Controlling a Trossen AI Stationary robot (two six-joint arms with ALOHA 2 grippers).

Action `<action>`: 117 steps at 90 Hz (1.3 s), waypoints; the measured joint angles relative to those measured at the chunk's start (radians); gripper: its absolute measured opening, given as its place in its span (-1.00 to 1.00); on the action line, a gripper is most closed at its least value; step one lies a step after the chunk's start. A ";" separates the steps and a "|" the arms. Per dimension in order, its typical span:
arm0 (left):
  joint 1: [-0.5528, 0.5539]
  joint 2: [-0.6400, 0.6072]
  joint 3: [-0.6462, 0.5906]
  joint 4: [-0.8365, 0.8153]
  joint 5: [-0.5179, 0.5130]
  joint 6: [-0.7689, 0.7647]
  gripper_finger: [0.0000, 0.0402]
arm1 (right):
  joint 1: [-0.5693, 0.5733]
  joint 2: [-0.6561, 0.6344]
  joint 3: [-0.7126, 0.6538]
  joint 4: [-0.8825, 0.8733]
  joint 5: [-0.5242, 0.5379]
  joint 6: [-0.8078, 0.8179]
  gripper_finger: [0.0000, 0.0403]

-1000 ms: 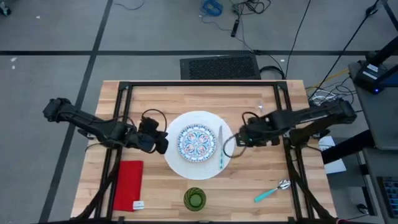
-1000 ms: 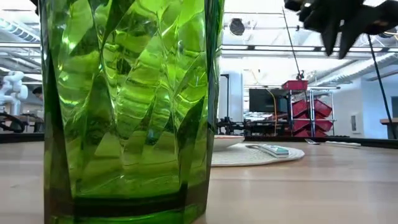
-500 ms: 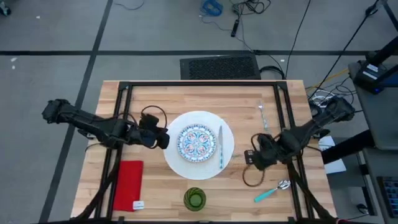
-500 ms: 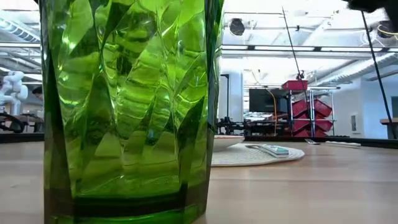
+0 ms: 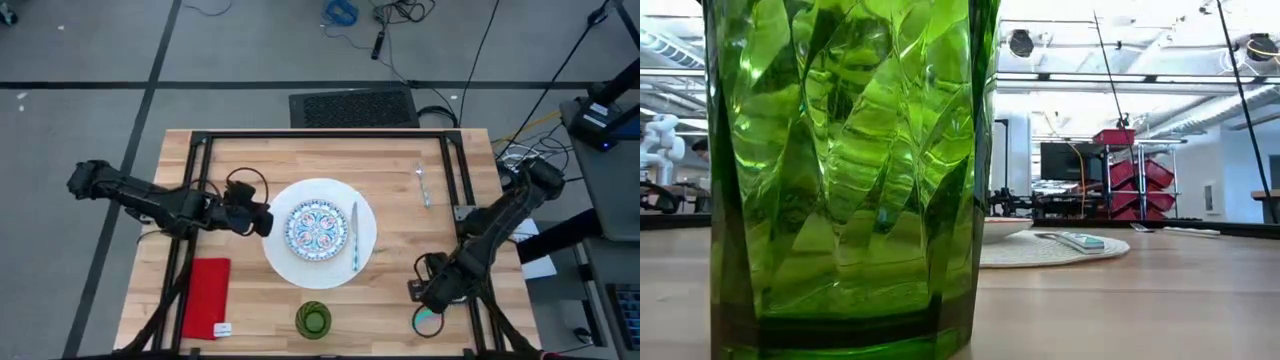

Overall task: Set table place
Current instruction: Put the light blue spoon to the right side of the white table knife on the white tablemat

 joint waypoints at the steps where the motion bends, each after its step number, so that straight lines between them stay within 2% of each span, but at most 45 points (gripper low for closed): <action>1: 0.000 0.000 0.000 0.000 0.001 0.000 -1.00 | 0.003 0.000 -0.001 0.000 0.000 -0.031 -0.57; 29: 0.000 0.000 0.000 0.001 0.005 -0.006 -1.00 | 0.063 0.005 -0.002 0.077 0.002 -1.051 -0.57; 38: 0.000 0.000 0.000 0.003 0.005 -0.009 -1.00 | 0.087 0.005 -0.008 0.070 0.002 -1.259 -0.57; 62: 0.000 0.000 0.000 0.032 0.006 -0.010 -1.00 | 0.129 0.023 -0.121 0.102 0.011 -1.304 -0.57; 74: 0.000 0.000 0.000 0.030 0.008 -0.035 -1.00 | 0.128 0.053 -0.131 0.118 0.056 -1.334 -0.57; 86: 0.000 0.000 0.000 0.026 0.008 -0.036 -1.00 | 0.128 0.103 -0.131 0.200 0.048 -1.414 -0.57; 103: 0.000 0.000 0.000 0.026 0.009 -0.035 -1.00 | 0.128 0.146 -0.131 0.184 0.020 -1.339 -0.55; 117: 0.000 0.000 0.000 0.028 0.009 -0.036 -1.00 | 0.128 0.146 -0.131 0.187 0.028 -1.347 -0.47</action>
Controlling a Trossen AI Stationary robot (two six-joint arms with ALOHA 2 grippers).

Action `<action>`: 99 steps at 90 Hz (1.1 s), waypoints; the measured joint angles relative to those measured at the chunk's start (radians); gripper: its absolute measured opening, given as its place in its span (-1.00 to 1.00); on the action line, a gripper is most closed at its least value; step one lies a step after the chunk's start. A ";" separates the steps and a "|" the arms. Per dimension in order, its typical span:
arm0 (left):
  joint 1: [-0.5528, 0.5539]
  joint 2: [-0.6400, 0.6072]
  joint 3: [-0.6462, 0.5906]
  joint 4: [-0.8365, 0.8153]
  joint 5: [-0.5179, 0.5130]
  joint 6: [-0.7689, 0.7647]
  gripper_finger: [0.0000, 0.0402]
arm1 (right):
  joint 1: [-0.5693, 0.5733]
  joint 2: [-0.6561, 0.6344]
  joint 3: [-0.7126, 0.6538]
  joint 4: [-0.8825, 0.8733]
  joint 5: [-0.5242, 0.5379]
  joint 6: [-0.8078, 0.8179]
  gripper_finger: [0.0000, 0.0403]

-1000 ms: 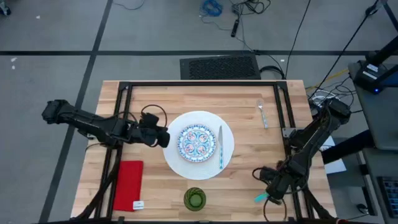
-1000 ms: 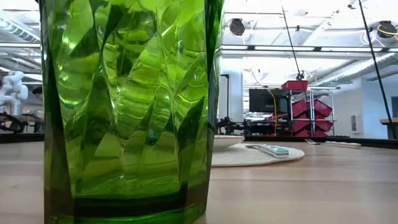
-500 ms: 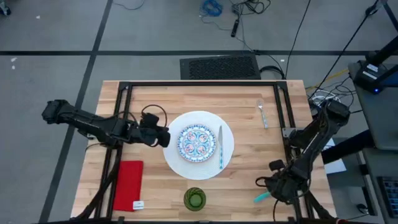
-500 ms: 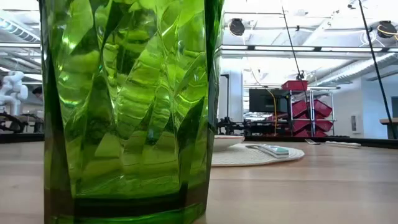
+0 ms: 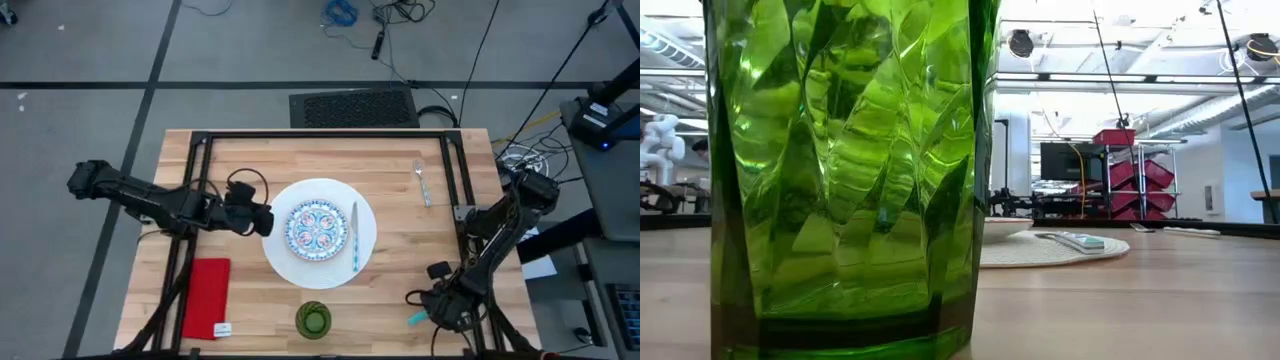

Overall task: Set table place
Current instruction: Put the light blue spoon to the right side of the white table knife on the white tablemat

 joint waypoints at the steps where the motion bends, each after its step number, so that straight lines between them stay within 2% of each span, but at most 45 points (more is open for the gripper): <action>1: 0.000 0.000 0.000 0.000 0.000 0.000 -1.00 | 0.000 0.000 0.000 0.002 0.002 -0.001 -0.47; 24: 0.000 0.000 0.000 0.015 0.000 0.000 -1.00 | 0.025 0.048 0.000 0.068 0.024 -0.016 -0.47; 33: 0.000 0.000 0.000 0.025 0.001 -0.001 -1.00 | 0.025 0.078 0.006 0.049 0.023 -0.008 -0.59; 47: 0.000 0.000 0.000 0.025 0.001 -0.001 -1.00 | 0.024 0.111 0.009 0.036 0.018 -0.008 -0.90; 60: 0.000 0.000 0.000 0.025 0.001 -0.001 -1.00 | 0.017 0.111 0.022 0.012 0.014 -0.006 -0.92; 74: 0.000 0.000 0.000 0.025 0.001 0.000 -1.00 | 0.015 0.096 0.111 -0.210 0.011 -0.143 -0.94; 87: 0.000 0.000 0.000 0.025 0.000 0.001 -1.00 | -0.006 0.078 0.215 -0.335 0.017 -0.303 -0.94; 99: 0.000 0.000 0.000 0.024 0.000 0.002 -1.00 | -0.056 0.071 0.310 -0.371 0.017 -0.456 -0.94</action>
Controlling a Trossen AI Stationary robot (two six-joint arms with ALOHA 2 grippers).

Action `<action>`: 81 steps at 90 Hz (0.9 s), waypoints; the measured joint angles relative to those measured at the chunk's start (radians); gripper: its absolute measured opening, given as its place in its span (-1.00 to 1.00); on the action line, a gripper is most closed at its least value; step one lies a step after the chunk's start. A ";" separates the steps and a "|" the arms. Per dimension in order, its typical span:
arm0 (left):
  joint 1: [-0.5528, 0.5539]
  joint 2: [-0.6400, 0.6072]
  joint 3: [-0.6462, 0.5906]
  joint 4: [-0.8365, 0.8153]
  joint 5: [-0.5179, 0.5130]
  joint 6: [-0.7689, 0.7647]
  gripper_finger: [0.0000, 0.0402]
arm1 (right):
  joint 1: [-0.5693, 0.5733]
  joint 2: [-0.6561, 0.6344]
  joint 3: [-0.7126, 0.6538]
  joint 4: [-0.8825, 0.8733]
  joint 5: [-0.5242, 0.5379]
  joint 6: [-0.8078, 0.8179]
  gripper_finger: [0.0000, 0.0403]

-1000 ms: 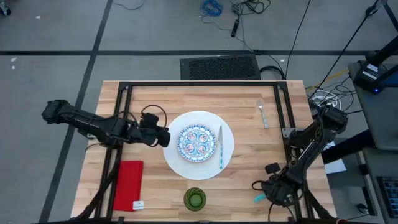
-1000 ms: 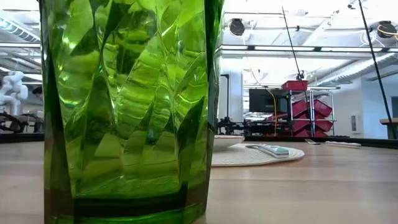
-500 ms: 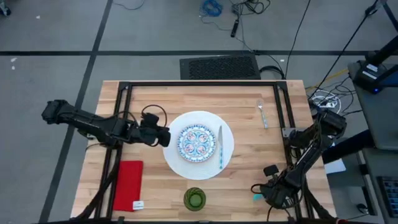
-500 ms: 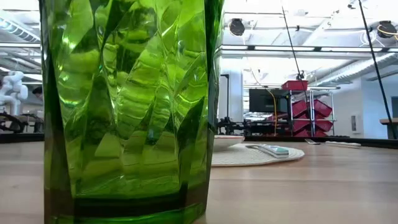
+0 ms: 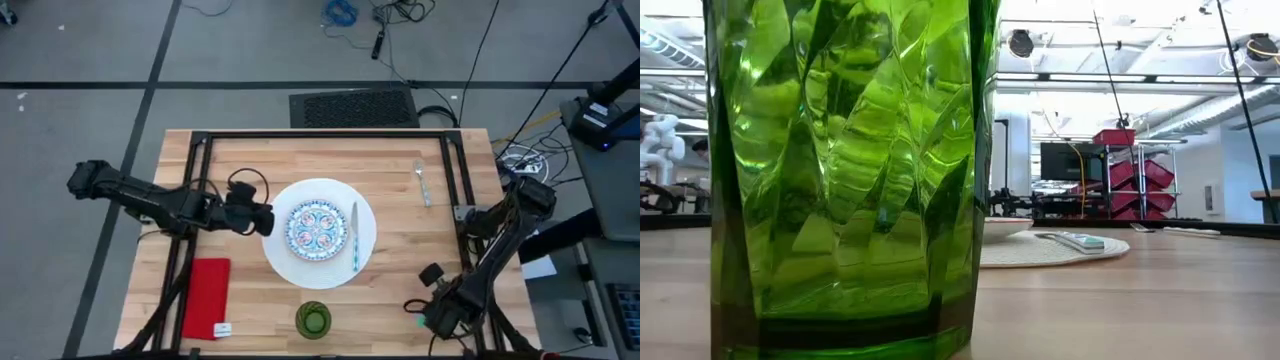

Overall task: Set table place
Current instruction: Put the light blue spoon to the right side of the white table knife on the white tablemat

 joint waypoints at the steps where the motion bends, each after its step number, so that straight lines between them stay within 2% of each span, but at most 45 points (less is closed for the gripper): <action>1: -0.001 0.000 0.000 0.000 0.000 0.002 -1.00 | -0.005 0.000 0.007 -0.007 0.000 -0.015 -0.94; 20: -0.001 0.000 0.000 -0.001 0.004 0.007 -1.00 | -0.143 -0.001 0.111 -0.043 0.023 -0.282 -0.93; 35: -0.002 0.000 0.000 -0.001 0.006 0.006 -1.00 | -0.263 0.002 0.144 -0.114 0.153 -0.589 -0.93; 49: -0.002 0.000 0.000 0.001 0.019 0.006 -1.00 | -0.407 0.002 0.144 -0.165 0.217 -0.895 -0.93; 63: -0.002 0.000 0.000 0.002 0.021 -0.002 -1.00 | -0.559 0.002 0.138 -0.138 0.265 -1.126 -0.93; 74: -0.002 0.000 0.000 0.013 0.021 -0.002 -1.00 | -0.663 0.002 0.138 -0.036 0.347 -1.283 -0.93; 81: -0.002 0.000 0.000 0.031 0.021 -0.003 -1.00 | -0.708 0.002 0.138 0.044 0.348 -1.400 -0.92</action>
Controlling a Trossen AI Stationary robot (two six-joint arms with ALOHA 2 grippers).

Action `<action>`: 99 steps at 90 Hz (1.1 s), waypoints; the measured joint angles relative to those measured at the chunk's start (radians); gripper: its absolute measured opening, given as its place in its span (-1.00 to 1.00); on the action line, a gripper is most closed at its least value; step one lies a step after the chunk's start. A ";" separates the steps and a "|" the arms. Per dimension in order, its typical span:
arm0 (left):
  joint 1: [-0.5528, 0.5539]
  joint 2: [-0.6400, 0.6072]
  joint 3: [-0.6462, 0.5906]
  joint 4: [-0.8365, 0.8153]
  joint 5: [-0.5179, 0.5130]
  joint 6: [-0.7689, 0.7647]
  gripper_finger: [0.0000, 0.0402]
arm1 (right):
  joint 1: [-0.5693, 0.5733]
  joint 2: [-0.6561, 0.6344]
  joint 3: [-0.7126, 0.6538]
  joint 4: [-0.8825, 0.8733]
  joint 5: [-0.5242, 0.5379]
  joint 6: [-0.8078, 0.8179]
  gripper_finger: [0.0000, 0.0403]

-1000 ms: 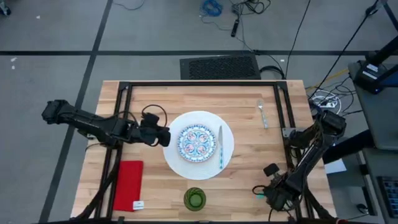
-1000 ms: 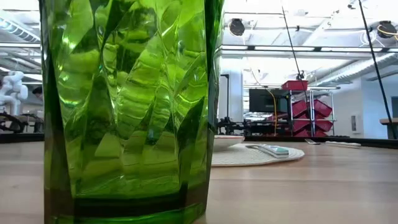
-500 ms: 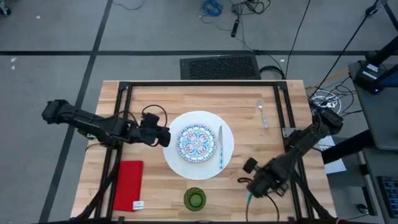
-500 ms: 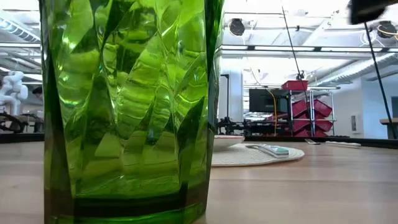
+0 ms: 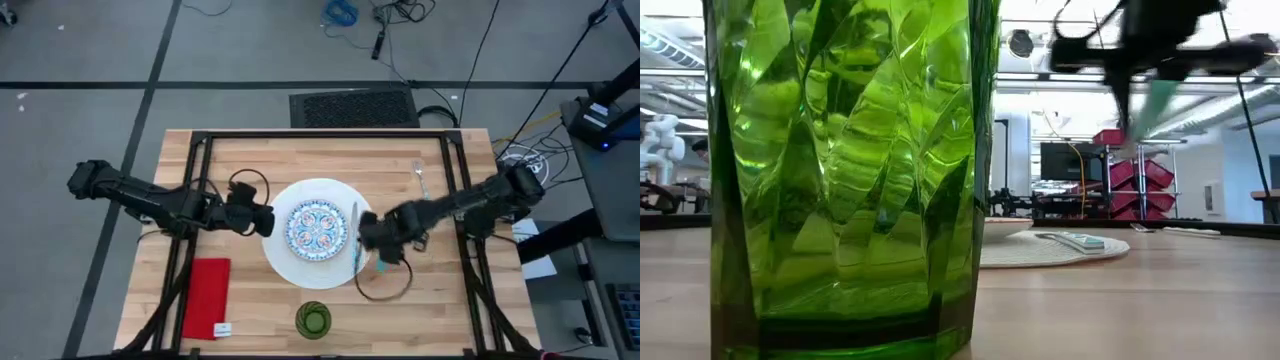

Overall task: Set table place
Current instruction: Put the light blue spoon to the right side of the white table knife on the white tablemat

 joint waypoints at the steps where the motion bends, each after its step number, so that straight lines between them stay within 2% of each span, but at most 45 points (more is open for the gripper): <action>1: 0.000 0.000 0.000 0.004 0.000 0.000 -1.00 | -0.004 0.000 0.000 0.010 -0.001 -0.015 -0.92; 11: 0.000 0.000 0.000 0.030 0.000 -0.004 -1.00 | -0.039 0.004 0.000 0.086 -0.028 -0.129 -0.92; 20: 0.000 0.000 0.000 0.030 0.002 -0.076 -1.00 | -0.061 0.007 0.000 0.083 -0.084 -0.183 -0.92; 34: 0.000 0.000 0.000 0.030 0.037 -0.179 -1.00 | -0.066 0.037 0.000 0.116 -0.078 -0.257 -0.92; 51: 0.000 0.000 0.000 0.028 0.059 -0.210 -1.00 | -0.065 0.124 0.000 0.126 -0.079 -0.316 -0.92; 67: 0.000 0.000 0.000 0.028 0.059 -0.210 -1.00 | -0.075 0.187 0.000 0.181 -0.026 -0.311 -0.92; 99: 0.000 0.000 0.000 0.012 0.059 -0.209 -1.00 | -0.082 0.264 0.000 0.181 -0.029 -0.294 -0.92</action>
